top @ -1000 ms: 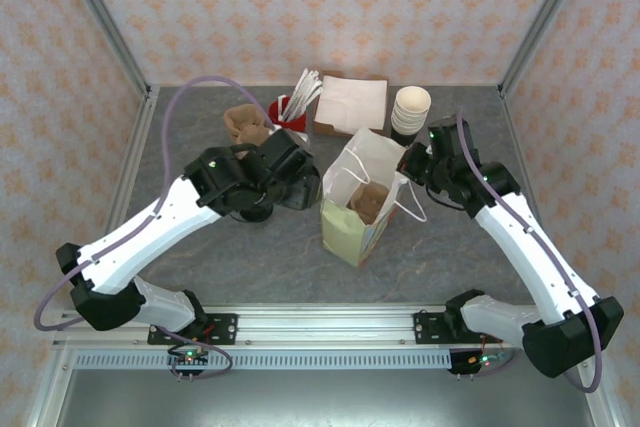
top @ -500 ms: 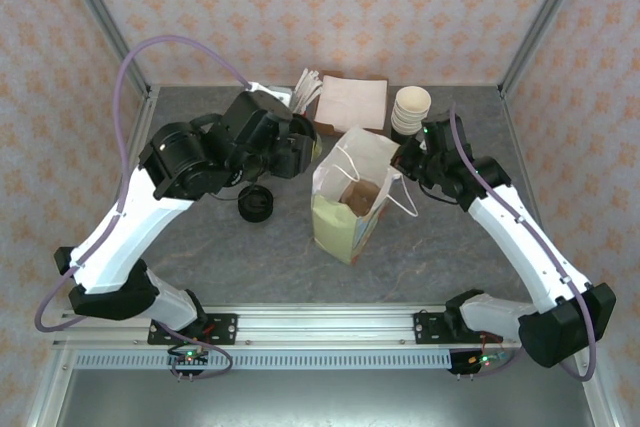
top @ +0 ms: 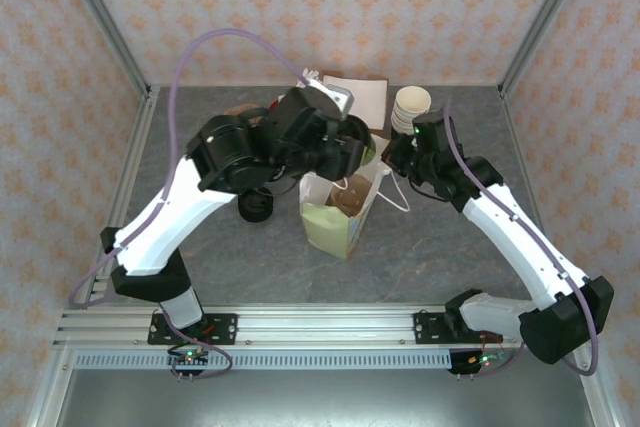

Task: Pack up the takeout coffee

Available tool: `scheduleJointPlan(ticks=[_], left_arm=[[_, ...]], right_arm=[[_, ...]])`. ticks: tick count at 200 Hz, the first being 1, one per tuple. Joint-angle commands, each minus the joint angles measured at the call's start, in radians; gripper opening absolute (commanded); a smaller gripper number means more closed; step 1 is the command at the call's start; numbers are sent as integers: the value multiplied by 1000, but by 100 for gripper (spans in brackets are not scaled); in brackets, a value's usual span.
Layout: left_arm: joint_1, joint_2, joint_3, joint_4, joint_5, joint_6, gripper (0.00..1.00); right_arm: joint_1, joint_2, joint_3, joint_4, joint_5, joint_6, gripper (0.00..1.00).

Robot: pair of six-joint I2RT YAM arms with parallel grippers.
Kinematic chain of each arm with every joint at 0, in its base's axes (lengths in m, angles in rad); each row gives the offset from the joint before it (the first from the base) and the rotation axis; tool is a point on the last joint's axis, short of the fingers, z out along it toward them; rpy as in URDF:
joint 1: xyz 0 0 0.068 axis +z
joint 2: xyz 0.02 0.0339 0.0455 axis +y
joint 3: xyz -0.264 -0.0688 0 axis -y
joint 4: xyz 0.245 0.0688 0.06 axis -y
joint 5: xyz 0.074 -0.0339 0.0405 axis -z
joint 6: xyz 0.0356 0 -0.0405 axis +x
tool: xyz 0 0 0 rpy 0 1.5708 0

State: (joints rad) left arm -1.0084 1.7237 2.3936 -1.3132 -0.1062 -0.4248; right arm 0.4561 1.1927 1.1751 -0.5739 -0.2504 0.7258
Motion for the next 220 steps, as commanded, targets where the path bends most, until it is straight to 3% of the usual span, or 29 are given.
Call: scheduleJointPlan(ticks=[1, 52, 115, 220], left_arm=[[-6, 12, -29, 31, 30, -7, 57], [-3, 9, -149, 68, -5, 3, 57], [34, 45, -243, 121, 33, -9, 58], [93, 119, -353, 225, -9, 4, 57]], right_arm=[[6, 4, 6, 40, 36, 19, 0], [6, -4, 8, 43, 47, 7, 0], [6, -46, -9, 90, 40, -7, 0], [6, -138, -112, 181, -36, -77, 0]])
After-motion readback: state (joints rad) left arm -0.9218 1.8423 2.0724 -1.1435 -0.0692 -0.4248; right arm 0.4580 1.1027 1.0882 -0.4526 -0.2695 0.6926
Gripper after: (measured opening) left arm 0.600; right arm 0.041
